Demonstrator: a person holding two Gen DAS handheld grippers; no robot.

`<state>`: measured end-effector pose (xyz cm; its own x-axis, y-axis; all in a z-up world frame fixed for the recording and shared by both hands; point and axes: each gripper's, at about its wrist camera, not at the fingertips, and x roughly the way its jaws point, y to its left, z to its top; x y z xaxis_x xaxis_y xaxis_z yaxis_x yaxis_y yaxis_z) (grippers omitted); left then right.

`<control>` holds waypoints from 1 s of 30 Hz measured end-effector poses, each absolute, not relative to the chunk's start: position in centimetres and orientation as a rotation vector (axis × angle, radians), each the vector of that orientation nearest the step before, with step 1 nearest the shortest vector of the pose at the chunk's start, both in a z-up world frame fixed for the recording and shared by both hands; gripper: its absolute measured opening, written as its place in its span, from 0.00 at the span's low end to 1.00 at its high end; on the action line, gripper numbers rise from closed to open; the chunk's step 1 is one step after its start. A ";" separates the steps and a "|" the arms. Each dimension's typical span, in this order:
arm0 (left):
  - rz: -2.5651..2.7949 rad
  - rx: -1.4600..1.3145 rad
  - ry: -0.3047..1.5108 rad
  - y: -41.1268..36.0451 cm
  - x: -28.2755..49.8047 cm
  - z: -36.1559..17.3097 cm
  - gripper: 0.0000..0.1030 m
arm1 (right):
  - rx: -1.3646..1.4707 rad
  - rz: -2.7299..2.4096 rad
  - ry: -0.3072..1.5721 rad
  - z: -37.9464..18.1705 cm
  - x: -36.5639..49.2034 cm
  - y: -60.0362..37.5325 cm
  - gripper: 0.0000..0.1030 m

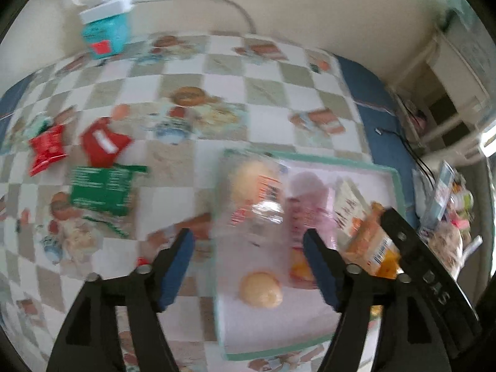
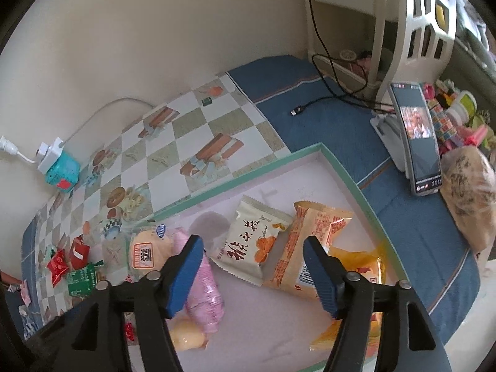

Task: Organize snacks
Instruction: 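Move the right tool to the small red candy while the left approaches the green pack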

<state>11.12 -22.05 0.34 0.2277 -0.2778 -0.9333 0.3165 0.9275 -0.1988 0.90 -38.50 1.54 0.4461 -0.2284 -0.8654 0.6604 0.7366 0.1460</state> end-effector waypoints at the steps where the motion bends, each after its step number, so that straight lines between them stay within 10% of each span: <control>1: -0.379 0.023 1.268 -21.2 11.5 0.6 0.77 | 0.503 -0.586 0.957 1.7 0.9 -38.4 0.74; 16: 0.011 -0.161 1.166 -7.3 16.3 1.9 0.95 | 0.381 -0.547 0.957 3.1 2.9 -34.5 0.99; 30: 0.198 -0.214 1.136 2.0 17.3 1.8 0.95 | 0.354 -0.419 0.944 3.7 5.5 -28.3 1.00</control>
<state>17.31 1.96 1.83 0.4081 0.0471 -0.9117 -0.2639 0.9621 -0.0685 5.48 -28.26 3.71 0.5175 -0.1892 -0.8345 0.4912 0.8642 0.1087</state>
